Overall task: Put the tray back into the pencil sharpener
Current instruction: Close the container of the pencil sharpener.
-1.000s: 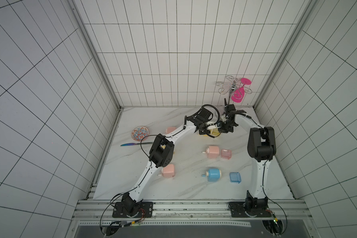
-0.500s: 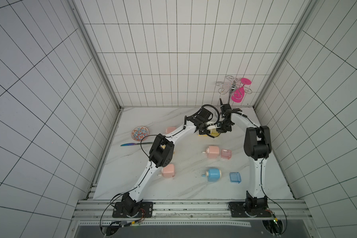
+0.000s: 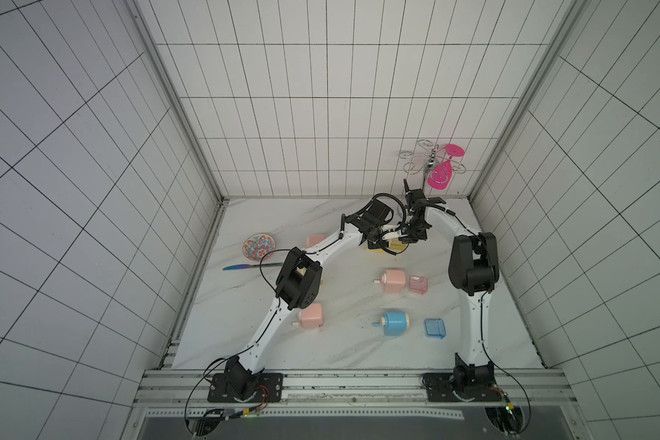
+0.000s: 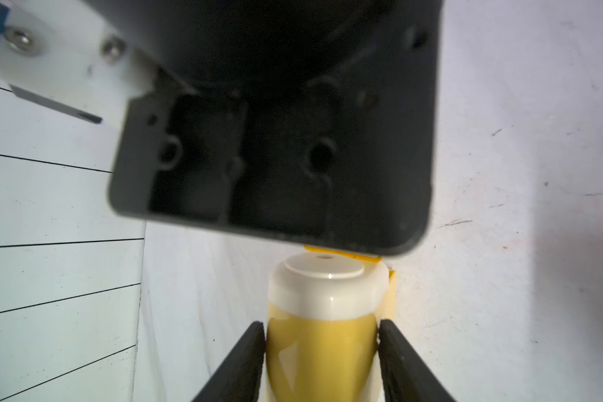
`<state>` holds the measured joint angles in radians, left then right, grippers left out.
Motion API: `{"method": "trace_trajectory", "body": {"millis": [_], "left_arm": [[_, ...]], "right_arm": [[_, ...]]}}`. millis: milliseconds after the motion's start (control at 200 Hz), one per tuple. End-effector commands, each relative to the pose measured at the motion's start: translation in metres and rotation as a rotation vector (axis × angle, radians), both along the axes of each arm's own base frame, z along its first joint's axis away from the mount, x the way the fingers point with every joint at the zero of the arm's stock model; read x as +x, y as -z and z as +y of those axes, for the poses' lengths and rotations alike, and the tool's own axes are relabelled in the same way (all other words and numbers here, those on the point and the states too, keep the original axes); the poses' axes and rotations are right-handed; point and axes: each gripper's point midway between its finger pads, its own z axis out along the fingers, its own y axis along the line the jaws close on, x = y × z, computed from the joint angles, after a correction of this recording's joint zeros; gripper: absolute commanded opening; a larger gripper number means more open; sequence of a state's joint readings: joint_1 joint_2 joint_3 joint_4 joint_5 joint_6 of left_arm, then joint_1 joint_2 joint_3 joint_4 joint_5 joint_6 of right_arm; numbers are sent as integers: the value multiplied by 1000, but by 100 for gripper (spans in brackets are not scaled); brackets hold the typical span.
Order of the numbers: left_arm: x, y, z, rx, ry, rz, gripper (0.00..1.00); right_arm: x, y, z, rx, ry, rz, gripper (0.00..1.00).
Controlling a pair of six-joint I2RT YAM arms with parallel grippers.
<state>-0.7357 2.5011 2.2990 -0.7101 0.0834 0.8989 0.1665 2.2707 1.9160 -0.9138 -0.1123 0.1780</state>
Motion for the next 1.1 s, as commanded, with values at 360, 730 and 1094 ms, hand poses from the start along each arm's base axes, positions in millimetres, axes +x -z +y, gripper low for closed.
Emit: {"method": "trace_trajectory", "body": {"millis": [360,730,1094], "left_arm": [[2,-17,3,-20,16,-26,56],[3,-18,4,-20,13,-27,56],[2,-18,4,-20,15,-29,56]], "right_arm": [[-3,5,4,-22,-45,63,8],[-1,-1,7,-4,-46,53,18],[3,4,11,29,-34,53,18]]}}
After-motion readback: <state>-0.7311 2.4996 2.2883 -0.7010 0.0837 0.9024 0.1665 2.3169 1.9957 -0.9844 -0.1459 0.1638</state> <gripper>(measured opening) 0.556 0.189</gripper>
